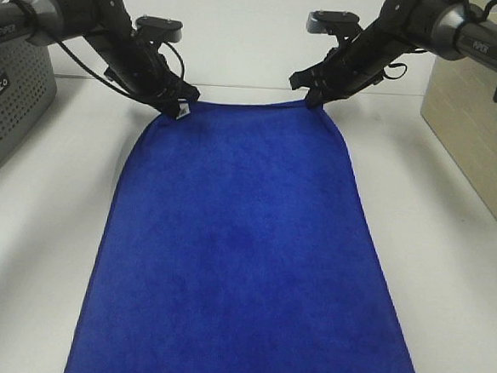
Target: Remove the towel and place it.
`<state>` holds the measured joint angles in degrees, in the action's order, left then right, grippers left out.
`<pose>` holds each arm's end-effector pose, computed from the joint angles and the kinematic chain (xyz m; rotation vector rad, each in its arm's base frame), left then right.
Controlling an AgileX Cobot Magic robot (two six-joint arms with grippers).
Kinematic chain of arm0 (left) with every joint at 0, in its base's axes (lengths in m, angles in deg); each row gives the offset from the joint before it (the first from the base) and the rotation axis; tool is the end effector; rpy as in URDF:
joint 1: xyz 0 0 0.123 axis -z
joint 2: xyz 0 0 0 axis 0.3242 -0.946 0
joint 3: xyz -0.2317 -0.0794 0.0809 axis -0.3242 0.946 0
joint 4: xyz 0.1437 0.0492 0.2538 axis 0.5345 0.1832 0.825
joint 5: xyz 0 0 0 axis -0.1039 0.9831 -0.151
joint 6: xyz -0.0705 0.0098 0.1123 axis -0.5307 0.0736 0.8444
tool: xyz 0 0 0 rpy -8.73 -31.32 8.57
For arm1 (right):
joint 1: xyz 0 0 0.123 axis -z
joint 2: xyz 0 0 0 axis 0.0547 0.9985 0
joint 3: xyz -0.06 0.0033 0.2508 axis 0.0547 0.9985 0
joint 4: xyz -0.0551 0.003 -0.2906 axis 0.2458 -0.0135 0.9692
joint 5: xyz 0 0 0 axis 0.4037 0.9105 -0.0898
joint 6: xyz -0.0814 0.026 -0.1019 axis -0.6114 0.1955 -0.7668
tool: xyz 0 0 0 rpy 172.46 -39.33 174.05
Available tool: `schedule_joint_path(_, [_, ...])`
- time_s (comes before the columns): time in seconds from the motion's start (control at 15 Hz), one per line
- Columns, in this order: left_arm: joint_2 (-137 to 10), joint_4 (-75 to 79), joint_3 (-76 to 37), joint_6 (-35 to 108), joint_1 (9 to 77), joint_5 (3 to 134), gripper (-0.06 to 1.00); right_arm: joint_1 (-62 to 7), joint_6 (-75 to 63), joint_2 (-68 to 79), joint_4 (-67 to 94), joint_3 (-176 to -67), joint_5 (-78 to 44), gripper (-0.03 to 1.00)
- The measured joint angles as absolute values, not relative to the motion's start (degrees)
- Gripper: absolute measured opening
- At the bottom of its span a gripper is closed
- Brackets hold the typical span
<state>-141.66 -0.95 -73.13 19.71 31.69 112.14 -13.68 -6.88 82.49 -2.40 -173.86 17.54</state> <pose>0.5797 -0.1599 0.0514 0.4996 2.5515 -0.3154 0.5901 0.1476 0.0635 -0.4823 2.4580 0.3861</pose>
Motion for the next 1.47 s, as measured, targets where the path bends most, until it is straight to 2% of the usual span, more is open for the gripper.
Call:
schedule_joint_path(0.8, [-141.66, 1.97, -75.71, 24.70, 31.69, 95.01, 0.02, -13.68, -8.77, 81.97, -2.46, -173.86, 2.59, 0.02])
schedule_joint_path(1.47, [-143.38, 3.52, -75.71, 24.87, 31.86, 87.51, 0.02, -13.68, -11.06, 81.97, -3.32, -173.86, -3.09, 0.02])
